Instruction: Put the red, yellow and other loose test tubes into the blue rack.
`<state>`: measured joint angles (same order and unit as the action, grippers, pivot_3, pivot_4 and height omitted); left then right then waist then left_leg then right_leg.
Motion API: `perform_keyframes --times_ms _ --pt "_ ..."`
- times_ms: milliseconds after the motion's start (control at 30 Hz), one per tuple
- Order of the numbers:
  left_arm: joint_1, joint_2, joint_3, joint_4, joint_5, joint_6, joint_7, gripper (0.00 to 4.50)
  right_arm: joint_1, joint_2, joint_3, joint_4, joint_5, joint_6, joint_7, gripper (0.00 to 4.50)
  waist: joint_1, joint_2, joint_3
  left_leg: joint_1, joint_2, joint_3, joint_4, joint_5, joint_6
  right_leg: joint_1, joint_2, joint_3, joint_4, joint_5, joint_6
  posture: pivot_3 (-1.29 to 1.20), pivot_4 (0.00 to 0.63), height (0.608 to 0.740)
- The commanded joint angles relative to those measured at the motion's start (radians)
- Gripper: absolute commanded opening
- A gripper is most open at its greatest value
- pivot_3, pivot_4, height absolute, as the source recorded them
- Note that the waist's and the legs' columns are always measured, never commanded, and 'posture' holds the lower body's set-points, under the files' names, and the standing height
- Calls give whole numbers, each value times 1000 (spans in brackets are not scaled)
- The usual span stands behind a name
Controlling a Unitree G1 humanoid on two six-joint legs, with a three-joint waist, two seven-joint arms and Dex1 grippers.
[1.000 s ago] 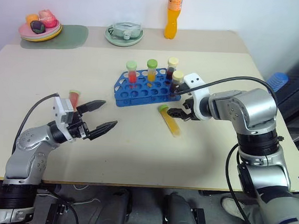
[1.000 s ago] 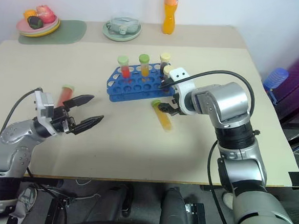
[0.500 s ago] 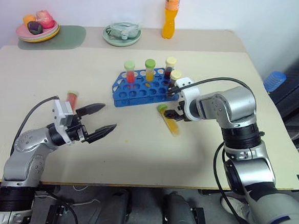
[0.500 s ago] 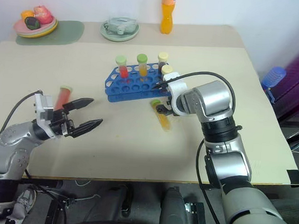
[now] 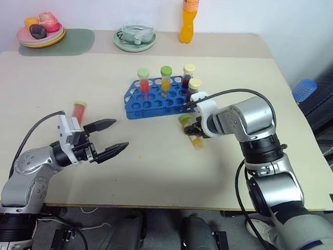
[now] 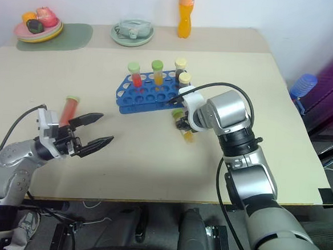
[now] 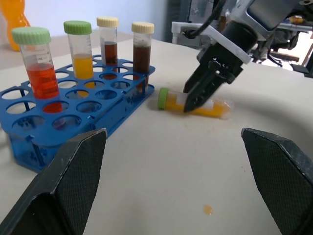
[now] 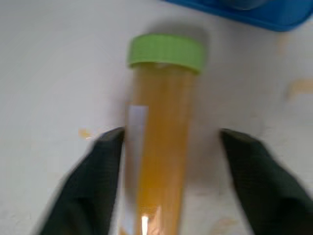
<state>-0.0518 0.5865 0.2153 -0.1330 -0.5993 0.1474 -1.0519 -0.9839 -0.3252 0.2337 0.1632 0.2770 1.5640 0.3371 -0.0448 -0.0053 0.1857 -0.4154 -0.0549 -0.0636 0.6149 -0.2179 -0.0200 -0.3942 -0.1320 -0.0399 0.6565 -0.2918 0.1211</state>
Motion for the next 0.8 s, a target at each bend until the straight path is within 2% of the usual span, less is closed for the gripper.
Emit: perform_keyframes --times_ms 33,67,233,400,533,600,700,800 --pt "1 7 23 -35 -12 -6 5 4500 -34 21 14 25 -7 -39 6 896 -1 0 0 0 0 0 0 0 0 0 0 0 0 0 0 0 150 740" --pt "4 7 23 -36 -12 -7 6 4500 -35 24 17 30 -9 -45 5 756 0 0 0 0 0 0 0 0 0 0 0 0 0 0 0 0 150 740" --pt "9 8 26 -36 -14 -9 9 4500 -25 15 54 11 -15 -78 23 756 0 -1 0 1 0 1 0 0 0 0 0 1 2 0 0 0 150 740" --pt "9 8 28 -36 -13 -11 11 4500 40 -129 135 -187 22 -303 226 756 2 -1 0 1 0 1 1 0 0 -1 0 1 2 0 0 0 150 740" --pt "19 6 34 -30 -11 -16 9 4500 169 -215 34 -396 134 -452 399 756 2 -1 0 0 1 1 0 0 0 -1 0 2 1 0 0 0 150 740" --pt "24 6 38 -25 -13 -18 7 4500 227 -190 -40 -431 181 -555 437 756 1 -1 0 0 1 1 0 0 0 -1 0 2 1 0 0 0 150 740" --pt "25 5 46 -7 -10 -27 8 4500 294 -40 -165 -380 228 -795 427 756 1 -3 -1 1 1 2 1 0 0 0 0 2 2 0 0 0 150 740" --pt "18 9 53 7 -11 -31 5 4500 307 58 -159 -282 111 -1057 343 756 4 -2 -1 2 1 2 1 0 0 0 0 2 3 0 0 0 150 740"
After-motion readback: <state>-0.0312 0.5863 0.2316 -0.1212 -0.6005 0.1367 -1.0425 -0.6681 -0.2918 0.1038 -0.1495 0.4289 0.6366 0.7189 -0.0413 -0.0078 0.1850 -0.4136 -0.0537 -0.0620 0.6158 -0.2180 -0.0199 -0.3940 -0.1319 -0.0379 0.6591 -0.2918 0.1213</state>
